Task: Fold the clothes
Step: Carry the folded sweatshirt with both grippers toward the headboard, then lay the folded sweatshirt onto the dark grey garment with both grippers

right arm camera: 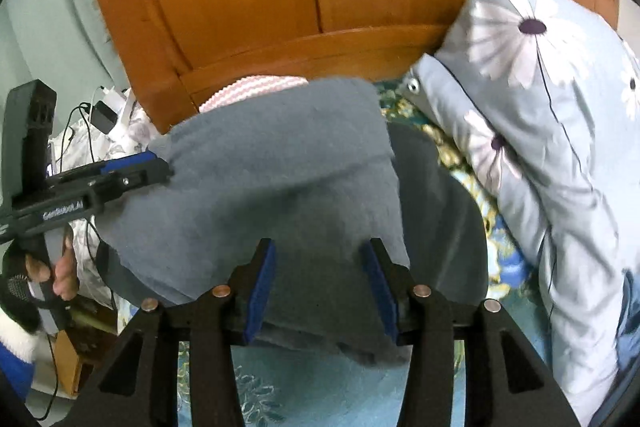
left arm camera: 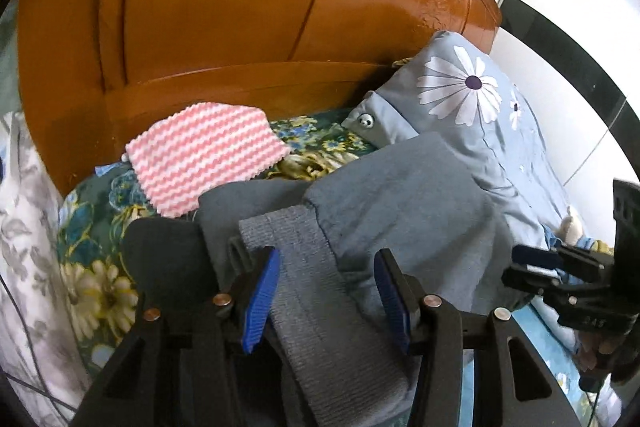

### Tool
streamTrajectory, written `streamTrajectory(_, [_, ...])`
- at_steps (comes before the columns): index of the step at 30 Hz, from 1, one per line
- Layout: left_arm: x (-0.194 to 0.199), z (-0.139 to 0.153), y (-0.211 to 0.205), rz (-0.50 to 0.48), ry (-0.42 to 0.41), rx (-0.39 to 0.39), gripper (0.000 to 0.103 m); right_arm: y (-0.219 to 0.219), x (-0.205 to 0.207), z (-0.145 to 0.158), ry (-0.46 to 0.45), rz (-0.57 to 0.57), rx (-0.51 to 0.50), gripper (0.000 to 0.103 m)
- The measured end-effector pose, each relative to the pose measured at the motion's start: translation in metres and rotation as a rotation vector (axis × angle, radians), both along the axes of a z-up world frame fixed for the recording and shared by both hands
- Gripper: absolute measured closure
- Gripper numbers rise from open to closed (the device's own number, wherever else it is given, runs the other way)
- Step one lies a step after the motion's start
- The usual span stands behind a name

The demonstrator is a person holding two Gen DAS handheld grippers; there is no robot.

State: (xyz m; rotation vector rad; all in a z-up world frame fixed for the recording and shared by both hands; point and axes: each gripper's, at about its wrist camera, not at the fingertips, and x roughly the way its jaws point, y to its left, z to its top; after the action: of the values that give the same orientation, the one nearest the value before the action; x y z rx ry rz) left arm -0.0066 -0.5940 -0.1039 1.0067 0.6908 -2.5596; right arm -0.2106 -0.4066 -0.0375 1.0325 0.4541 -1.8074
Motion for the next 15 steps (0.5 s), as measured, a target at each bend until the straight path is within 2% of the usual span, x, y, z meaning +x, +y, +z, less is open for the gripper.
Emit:
streamTrajectory(10, [-0.005,-0.023,-0.006,-0.023,-0.003,0.004,0.050,-0.002,-0.007,-0.031,-0.036,-0.044,-0.015,0.055])
streamTrajectory(15, [0.003,-0.009,0.000,0.009,0.016,0.008,0.050,-0.004,-0.002,-0.026,-0.034,-0.071,-0.009,0.055])
